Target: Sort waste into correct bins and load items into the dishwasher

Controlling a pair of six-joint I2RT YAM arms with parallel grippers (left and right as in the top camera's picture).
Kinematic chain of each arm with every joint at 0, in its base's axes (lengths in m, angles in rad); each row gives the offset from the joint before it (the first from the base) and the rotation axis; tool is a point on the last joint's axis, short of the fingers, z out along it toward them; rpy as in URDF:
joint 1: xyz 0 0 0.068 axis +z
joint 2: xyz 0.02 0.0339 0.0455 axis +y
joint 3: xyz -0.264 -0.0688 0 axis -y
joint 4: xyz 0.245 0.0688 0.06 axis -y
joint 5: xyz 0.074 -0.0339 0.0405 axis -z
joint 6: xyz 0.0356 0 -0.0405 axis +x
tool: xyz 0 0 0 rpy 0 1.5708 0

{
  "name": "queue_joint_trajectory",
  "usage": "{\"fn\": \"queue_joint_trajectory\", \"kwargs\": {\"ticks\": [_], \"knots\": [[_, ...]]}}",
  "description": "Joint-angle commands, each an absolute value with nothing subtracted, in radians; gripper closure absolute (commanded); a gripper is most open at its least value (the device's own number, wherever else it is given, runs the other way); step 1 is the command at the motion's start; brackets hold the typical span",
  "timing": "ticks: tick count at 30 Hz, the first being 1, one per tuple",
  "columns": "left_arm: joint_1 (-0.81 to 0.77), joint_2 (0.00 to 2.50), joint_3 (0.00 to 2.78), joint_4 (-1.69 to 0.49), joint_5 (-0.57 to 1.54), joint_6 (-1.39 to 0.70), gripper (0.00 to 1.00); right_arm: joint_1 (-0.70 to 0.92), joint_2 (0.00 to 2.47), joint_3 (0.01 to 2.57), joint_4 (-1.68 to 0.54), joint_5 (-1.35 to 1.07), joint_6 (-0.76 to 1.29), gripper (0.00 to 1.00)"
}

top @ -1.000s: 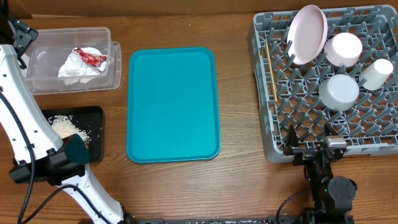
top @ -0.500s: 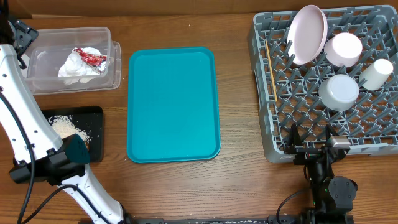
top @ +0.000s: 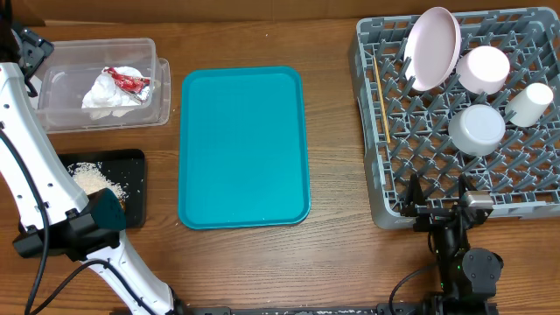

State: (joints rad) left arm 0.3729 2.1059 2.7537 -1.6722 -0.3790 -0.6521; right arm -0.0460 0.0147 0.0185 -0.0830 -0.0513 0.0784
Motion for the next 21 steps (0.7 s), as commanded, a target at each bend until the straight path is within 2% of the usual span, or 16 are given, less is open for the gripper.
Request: {"fn": "queue_joint_trajectory", "kwargs": {"ticks": [1, 16, 21], "knots": [[0.366, 2.106, 2.756, -1.671, -0.392, -0.651, 0.00, -0.051, 0.003, 0.008, -0.080, -0.046, 0.086, 0.00], [0.365, 2.107, 2.750, -1.671, -0.392, -0.651, 0.00, -0.051, 0.003, 0.008, -0.080, -0.046, 0.086, 0.00], [0.332, 2.023, 2.666, -1.668, -0.392, -0.651, 0.00, -0.051, 0.003, 0.008, -0.080, -0.046, 0.086, 0.00]]}}
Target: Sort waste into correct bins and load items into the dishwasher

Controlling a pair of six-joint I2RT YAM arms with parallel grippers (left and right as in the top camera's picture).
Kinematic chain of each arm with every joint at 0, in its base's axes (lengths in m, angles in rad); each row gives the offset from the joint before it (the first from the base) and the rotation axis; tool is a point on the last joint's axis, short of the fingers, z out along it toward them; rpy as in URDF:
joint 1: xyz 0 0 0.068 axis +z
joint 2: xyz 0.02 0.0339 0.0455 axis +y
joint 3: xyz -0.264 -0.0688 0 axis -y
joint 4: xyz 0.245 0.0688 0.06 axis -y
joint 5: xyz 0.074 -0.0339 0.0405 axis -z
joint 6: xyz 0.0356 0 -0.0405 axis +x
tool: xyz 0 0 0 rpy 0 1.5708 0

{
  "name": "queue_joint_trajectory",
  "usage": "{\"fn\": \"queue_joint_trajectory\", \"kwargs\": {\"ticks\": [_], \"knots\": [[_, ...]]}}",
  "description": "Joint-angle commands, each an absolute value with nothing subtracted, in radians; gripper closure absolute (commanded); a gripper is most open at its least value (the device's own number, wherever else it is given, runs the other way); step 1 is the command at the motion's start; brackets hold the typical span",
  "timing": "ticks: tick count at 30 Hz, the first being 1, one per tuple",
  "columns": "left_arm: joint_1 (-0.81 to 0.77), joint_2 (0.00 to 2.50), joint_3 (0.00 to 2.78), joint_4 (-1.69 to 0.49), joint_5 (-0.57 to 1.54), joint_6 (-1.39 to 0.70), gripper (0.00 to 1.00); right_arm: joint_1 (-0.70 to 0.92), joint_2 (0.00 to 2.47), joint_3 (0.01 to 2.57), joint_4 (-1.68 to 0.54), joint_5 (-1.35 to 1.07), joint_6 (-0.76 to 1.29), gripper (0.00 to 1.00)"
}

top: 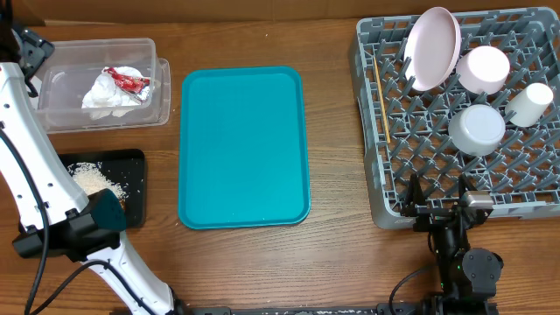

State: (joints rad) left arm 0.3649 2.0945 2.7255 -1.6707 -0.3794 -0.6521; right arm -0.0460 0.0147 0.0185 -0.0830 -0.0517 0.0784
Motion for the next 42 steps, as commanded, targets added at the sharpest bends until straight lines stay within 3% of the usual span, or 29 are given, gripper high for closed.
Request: {"fn": "queue_joint_trajectory", "kwargs": {"ticks": [1, 17, 26, 29, 36, 42], "knots": [[0.318, 1.985, 2.614, -1.663, -0.392, -0.651, 0.00, -0.051, 0.003, 0.008, -0.080, -0.046, 0.086, 0.00], [-0.207, 1.381, 1.797, -1.645, -0.392, -0.651, 0.00, -0.051, 0.003, 0.008, -0.080, -0.046, 0.086, 0.00], [-0.183, 1.198, 1.613, -1.608, -0.374, -0.667, 0.00, -0.051, 0.003, 0.008, -0.080, -0.046, 0.086, 0.00], [-0.173, 1.111, 1.491, -1.431, -0.316, -0.624, 0.00, -0.051, 0.003, 0.008, -0.080, -0.046, 0.086, 0.00], [-0.163, 0.854, 1.011, -0.772, -0.041, -0.255, 0.00, -0.051, 0.003, 0.008, -0.080, -0.046, 0.086, 0.00], [-0.104, 0.643, 0.605, -0.417, 0.001, -0.247, 0.00, -0.051, 0.003, 0.008, -0.080, -0.046, 0.086, 0.00]]}}
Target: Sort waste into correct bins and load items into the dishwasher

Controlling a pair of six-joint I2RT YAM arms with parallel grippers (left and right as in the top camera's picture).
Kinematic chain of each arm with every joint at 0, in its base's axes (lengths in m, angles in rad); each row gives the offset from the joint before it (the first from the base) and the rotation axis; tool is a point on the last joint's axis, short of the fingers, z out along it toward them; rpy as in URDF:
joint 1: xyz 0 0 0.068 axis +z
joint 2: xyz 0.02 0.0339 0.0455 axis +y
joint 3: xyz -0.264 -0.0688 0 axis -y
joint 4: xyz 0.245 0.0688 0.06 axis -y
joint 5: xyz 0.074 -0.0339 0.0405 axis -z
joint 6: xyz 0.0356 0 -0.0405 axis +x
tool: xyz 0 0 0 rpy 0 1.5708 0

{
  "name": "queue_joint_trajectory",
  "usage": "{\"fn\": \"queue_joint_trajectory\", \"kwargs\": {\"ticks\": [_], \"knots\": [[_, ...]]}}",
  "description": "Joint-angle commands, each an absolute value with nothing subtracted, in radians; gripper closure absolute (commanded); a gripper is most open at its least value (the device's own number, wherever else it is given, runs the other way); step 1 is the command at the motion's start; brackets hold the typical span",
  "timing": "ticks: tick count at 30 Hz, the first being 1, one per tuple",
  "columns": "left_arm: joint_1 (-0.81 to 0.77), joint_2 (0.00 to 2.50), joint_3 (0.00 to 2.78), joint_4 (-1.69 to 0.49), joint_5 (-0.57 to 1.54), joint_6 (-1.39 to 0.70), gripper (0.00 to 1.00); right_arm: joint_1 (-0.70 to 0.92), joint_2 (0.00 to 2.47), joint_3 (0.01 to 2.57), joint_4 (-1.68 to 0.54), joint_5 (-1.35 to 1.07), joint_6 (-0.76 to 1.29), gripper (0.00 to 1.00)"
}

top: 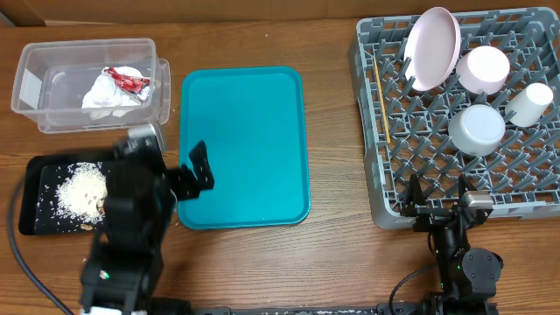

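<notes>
The teal tray (244,147) lies bare in the middle of the table. My left gripper (172,156) is open at the tray's left edge with nothing between its fingers, and its arm covers the right end of the black tray (39,188) of rice. The clear bin (91,83) holds crumpled white paper and a red wrapper (128,80). The grey dishwasher rack (464,114) carries a pink plate (435,48), a white bowl (477,128), two cups and a chopstick (381,96). My right gripper (438,196) stands open at the rack's front edge.
Loose rice (80,190) is heaped on the black tray's middle. The rack fills the table's right side and the bin and black tray the left side. A brown cardboard edge runs along the back of the table.
My left arm was stretched along the table's left edge with its gripper at the bin's far left corner. It is now folded near the front, gripper at the teal tray's left edge. Right arm unchanged.
At both earlier moments the left arm reached up the left edge toward the bin, hiding part of the black tray, and nothing moved between them. Now the arm has drawn back to the teal tray's left edge. The rack's dishes and the bin's waste stayed put.
</notes>
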State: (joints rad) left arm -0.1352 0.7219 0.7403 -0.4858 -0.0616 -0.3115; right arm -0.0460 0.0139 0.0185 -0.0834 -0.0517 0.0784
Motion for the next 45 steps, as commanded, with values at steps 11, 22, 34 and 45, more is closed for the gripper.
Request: {"fn": "queue_joint_trajectory", "kwargs": {"ticks": [11, 22, 34, 45], "knots": [[0.017, 0.310, 0.133, -0.112, 0.001, -0.349, 0.00, -0.051, 0.003, 0.008, -0.080, -0.046, 0.086, 0.00], [0.054, 0.141, 0.005, -0.075, -0.009, -0.335, 0.00, -0.051, 0.003, 0.008, -0.080, -0.046, 0.086, 0.00], [0.094, 0.024, 0.005, -0.078, -0.006, -0.218, 0.00, -0.051, 0.003, 0.008, -0.080, -0.046, 0.086, 0.00], [0.108, 0.003, 0.005, -0.078, -0.006, -0.191, 0.00, -0.051, 0.003, 0.008, -0.080, -0.046, 0.086, 0.00]]}}
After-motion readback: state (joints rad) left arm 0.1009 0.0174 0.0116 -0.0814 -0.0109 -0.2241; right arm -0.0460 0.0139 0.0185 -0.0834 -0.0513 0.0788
